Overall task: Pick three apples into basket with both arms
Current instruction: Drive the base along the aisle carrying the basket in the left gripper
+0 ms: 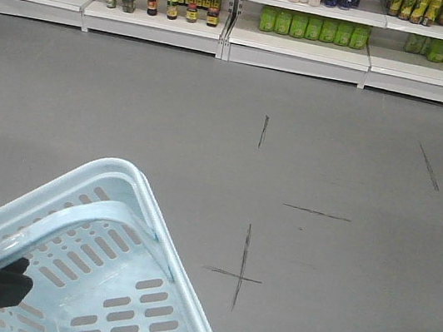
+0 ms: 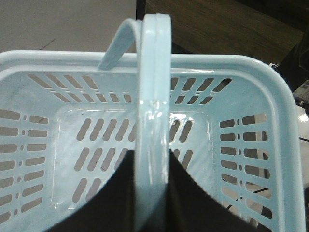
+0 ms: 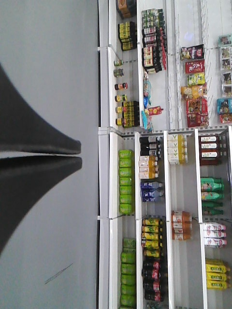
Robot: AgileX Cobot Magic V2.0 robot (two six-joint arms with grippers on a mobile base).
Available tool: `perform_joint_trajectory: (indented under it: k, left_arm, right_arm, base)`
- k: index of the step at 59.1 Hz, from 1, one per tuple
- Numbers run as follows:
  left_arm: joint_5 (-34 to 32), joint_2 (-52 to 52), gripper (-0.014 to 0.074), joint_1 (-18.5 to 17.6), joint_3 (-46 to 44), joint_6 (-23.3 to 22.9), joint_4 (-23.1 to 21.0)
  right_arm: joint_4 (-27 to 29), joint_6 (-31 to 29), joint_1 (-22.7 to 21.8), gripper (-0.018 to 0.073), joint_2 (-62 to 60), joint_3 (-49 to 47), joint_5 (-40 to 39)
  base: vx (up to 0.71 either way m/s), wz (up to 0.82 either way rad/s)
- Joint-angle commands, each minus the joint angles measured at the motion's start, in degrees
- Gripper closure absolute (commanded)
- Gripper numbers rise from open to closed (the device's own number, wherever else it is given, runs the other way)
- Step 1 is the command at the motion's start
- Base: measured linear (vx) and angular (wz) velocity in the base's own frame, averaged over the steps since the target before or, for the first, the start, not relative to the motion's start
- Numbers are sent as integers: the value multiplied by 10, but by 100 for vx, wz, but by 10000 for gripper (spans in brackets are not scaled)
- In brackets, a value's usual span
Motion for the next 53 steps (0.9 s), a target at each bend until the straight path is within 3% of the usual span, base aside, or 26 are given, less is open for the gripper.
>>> perform_joint_trajectory:
  k: [1,53]
  left_arm:
    - [-40,-4,603,-2,-19,-2,-33]
    - [-40,-4,603,-2,-19,-2,-33]
  right_arm:
    - [-6,-4,-2,564,-7,6,-43]
    - [-6,-4,-2,564,-7,6,-44]
  base:
    - [25,-14]
    - [26,-13]
